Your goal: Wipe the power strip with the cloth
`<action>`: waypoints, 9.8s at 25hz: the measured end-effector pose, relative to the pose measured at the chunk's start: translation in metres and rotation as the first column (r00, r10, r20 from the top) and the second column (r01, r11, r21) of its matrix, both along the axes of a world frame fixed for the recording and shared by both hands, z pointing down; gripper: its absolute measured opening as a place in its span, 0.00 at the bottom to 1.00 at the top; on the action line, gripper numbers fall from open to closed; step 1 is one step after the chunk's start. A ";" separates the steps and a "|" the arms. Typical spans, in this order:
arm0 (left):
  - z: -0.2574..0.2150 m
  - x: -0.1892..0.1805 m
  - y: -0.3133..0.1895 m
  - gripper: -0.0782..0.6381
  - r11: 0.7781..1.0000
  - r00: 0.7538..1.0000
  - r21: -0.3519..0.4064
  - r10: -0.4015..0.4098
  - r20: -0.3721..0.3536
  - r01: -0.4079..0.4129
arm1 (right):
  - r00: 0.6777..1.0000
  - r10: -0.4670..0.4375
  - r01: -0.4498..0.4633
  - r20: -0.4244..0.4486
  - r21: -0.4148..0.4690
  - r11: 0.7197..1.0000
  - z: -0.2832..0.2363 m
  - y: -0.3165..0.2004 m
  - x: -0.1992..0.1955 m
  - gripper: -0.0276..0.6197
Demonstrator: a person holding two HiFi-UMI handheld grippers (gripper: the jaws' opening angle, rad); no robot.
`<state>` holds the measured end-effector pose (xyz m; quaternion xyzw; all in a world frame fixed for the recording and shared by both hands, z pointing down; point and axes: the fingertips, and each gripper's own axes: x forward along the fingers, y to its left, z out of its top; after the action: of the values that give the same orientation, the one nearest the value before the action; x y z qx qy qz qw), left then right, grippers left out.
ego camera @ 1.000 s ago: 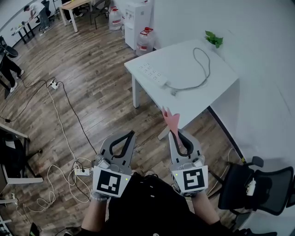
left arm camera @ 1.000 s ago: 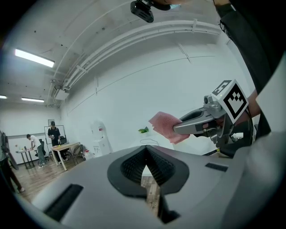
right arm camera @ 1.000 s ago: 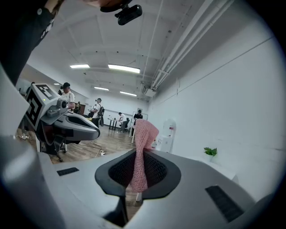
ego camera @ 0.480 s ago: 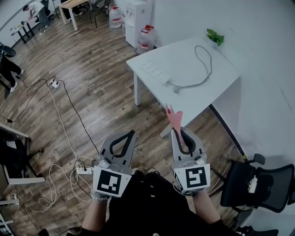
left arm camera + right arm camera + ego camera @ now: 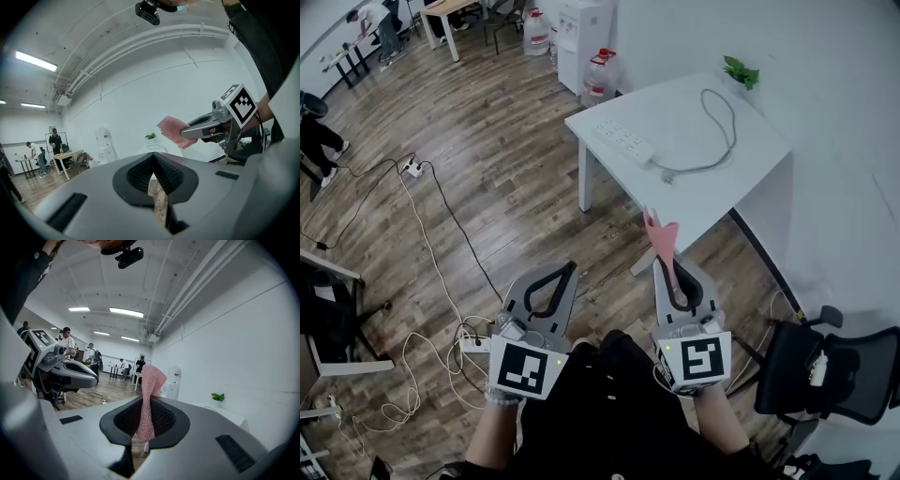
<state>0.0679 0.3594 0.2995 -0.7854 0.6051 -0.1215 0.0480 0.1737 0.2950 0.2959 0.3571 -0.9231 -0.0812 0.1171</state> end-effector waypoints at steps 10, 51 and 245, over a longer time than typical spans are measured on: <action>0.007 -0.006 -0.004 0.12 1.000 1.000 -0.004 0.006 -0.008 -0.006 | 1.000 0.016 -0.016 -0.016 0.000 1.000 0.005 -0.004 -0.004 0.13; 0.013 -0.098 -0.311 0.12 0.999 0.999 -0.025 -0.041 0.019 0.042 | 0.997 -0.066 0.064 -0.030 -0.057 0.996 0.029 -0.323 -0.103 0.13; 0.054 -0.172 -0.528 0.12 0.902 0.911 -0.136 0.412 -0.002 -0.409 | 0.866 0.390 -0.496 -0.313 -0.632 0.596 0.278 -0.450 -0.145 0.13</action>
<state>-0.1040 -0.1685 0.3540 -0.8948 0.4160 -0.1594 0.0278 0.0286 -0.1550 0.5736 0.4979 -0.7553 0.2772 0.3237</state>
